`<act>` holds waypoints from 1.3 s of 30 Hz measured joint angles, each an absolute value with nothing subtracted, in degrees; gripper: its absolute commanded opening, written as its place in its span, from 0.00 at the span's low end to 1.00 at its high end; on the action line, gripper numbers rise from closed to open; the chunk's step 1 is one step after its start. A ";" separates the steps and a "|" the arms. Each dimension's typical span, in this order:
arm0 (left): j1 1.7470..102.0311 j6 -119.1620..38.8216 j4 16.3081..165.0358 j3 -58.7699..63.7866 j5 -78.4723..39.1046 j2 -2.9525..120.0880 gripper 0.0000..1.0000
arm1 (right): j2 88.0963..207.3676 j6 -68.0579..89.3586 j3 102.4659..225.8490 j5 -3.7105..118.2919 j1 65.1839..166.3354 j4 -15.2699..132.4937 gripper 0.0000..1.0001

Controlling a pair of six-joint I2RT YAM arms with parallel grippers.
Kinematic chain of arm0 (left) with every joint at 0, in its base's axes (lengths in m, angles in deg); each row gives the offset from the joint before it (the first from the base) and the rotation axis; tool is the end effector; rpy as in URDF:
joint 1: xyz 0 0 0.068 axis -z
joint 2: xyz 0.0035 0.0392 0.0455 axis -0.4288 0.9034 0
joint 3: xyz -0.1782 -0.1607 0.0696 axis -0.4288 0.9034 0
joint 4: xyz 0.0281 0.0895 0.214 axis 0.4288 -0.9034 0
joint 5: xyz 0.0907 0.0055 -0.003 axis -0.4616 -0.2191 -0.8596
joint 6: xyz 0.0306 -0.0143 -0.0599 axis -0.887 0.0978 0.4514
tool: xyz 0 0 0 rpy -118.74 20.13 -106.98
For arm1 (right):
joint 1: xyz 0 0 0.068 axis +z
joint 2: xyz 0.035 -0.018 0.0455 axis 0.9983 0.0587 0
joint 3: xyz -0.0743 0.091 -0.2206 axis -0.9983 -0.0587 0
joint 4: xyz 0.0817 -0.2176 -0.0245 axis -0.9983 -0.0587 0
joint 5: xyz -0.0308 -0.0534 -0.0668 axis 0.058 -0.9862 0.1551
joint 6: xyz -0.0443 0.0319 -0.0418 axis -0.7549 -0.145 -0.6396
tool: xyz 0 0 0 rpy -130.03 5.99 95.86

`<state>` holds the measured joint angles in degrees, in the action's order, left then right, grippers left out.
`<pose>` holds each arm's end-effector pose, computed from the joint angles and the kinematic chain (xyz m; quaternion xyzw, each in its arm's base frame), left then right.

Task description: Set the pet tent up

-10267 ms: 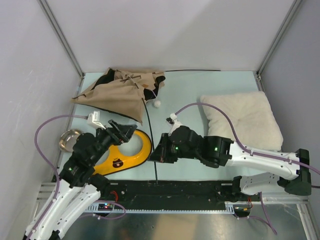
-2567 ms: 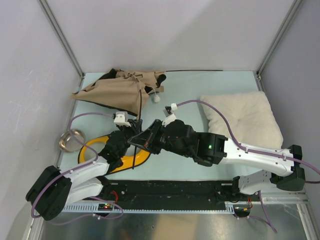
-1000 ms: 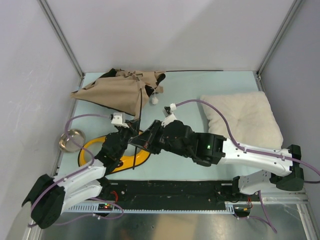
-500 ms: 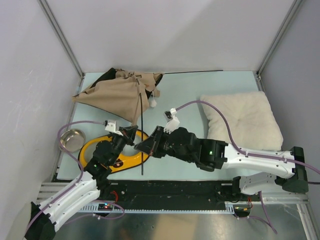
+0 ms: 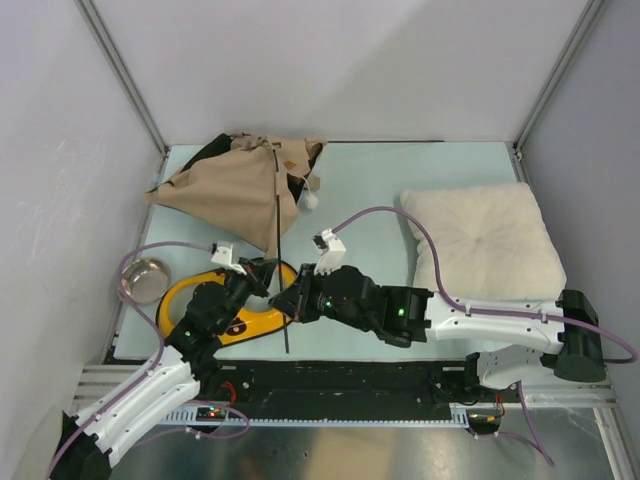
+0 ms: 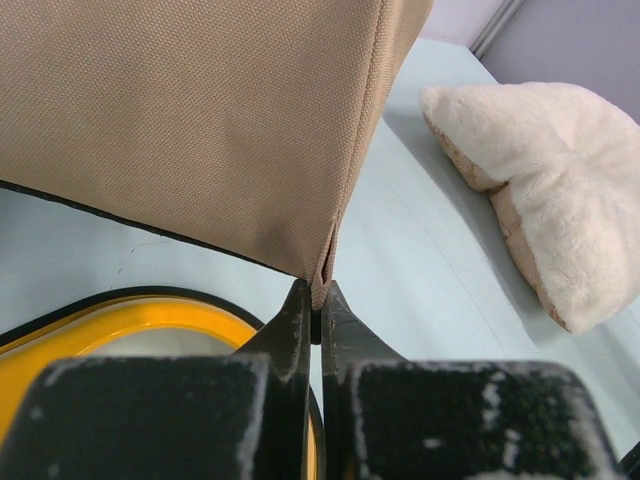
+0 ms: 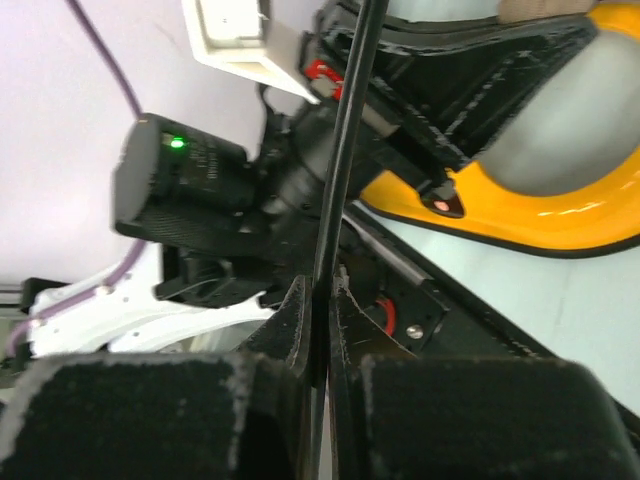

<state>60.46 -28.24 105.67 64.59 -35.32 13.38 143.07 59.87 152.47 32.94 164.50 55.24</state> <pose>0.1383 -0.0883 0.2098 0.0289 0.7248 -0.2952 0.6218 0.0806 0.2983 0.3232 -0.0647 0.7945 0.4996 0.3390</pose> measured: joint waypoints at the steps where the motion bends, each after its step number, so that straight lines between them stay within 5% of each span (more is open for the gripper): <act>1: 60.46 -28.22 105.15 64.59 -35.52 12.94 0.00 | 143.23 59.01 151.92 32.57 164.50 55.22 0.00; 21: 60.52 -28.22 99.35 64.61 -38.69 9.44 0.00 | 143.95 48.94 144.58 28.48 163.54 57.80 0.00; 39: 60.50 -24.09 97.32 59.78 -36.26 12.40 0.00 | 144.39 53.07 143.70 51.13 156.41 78.19 0.00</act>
